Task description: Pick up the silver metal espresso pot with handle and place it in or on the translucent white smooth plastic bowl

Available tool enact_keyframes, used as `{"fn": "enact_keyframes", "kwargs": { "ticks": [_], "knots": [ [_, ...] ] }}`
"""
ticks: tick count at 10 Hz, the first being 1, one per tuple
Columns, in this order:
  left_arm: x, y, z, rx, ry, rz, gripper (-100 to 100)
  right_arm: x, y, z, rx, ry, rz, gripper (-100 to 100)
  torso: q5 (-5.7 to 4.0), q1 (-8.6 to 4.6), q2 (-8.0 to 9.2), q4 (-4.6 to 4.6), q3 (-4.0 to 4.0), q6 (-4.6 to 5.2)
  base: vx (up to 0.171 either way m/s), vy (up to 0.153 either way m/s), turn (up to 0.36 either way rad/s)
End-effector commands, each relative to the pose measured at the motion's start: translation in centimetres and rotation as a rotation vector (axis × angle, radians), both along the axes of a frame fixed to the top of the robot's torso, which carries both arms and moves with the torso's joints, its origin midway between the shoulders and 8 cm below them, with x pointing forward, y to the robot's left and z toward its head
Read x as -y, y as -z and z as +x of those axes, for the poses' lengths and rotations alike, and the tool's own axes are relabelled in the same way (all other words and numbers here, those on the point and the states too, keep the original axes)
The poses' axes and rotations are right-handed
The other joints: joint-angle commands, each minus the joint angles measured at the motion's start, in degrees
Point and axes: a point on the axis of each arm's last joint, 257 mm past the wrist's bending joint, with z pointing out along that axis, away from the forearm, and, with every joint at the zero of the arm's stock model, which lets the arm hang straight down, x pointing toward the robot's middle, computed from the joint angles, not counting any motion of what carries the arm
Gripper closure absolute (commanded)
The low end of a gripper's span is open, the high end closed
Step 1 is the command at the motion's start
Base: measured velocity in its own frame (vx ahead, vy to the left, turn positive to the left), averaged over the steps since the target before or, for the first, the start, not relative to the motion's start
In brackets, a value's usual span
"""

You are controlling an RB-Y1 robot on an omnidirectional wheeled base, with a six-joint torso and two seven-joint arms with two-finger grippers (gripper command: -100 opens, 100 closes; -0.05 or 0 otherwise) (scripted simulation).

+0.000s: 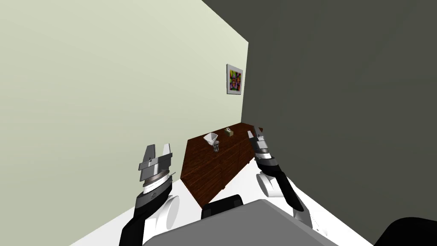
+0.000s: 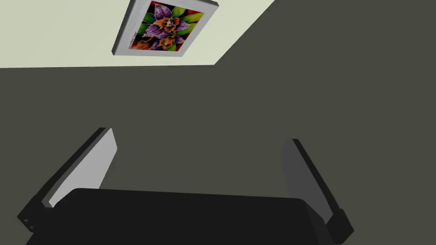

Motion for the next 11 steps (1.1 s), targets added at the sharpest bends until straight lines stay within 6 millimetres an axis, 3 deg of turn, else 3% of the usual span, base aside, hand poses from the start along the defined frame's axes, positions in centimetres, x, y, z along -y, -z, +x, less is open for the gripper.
{"fn": "enact_keyframes", "kwargs": {
  "ticks": [1,11],
  "knots": [
    [0.0,0.0,0.0,0.0,0.0,0.0,0,-0.4,0.5,0.4,-0.022,-0.001,-0.062,-100,0.0,0.0,0.0,0.0,0.0,0.0,-0.012,0.024,0.031],
    [0.0,0.0,0.0,0.0,0.0,0.0,0,-0.8,5.1,2.6,-0.174,0.045,-0.49,-100,0.04,0.17,0.17,0.04,0.1,0.0,-0.039,0.055,0.031]
  ]
}}
